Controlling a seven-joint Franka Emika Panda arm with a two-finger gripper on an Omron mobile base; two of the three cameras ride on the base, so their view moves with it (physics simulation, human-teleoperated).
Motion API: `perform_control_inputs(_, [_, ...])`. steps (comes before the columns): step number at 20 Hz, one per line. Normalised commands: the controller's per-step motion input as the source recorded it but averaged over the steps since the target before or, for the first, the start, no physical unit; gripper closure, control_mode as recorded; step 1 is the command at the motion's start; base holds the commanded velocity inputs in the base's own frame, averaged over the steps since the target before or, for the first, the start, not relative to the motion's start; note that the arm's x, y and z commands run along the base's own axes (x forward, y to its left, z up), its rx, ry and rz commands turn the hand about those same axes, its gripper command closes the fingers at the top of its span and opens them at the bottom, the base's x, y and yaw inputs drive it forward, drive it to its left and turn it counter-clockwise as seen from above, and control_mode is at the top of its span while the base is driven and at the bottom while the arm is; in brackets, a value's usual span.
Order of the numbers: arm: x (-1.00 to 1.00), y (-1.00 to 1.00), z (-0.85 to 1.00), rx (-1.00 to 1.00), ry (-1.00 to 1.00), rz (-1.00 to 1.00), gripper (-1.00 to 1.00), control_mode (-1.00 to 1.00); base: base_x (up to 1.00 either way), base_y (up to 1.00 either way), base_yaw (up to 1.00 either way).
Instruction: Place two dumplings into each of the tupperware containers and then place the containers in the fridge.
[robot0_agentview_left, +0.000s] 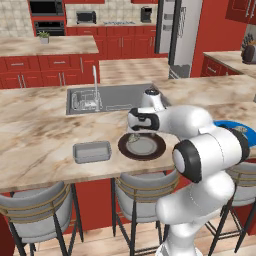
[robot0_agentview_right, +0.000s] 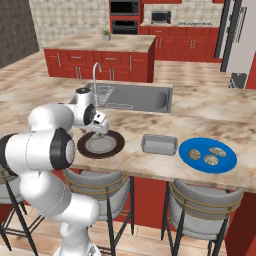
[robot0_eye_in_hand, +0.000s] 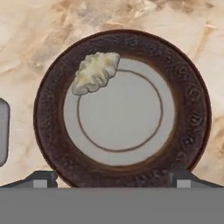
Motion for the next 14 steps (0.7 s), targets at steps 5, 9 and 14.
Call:
perform_control_inputs(5, [0.68,0.02,-0.26,0.0,0.07,-0.15,-1.0,-1.0,0.0,0.0,0.0])
perform_control_inputs(9, [0.63,0.13,-0.37,0.0,0.04,-0.1,-1.0,-1.0,0.0,0.0,0.0])
perform_control_inputs(14, [0.52,0.17,-0.41,0.0,0.03,-0.04,-1.0,-1.0,0.0,0.0,0.0])
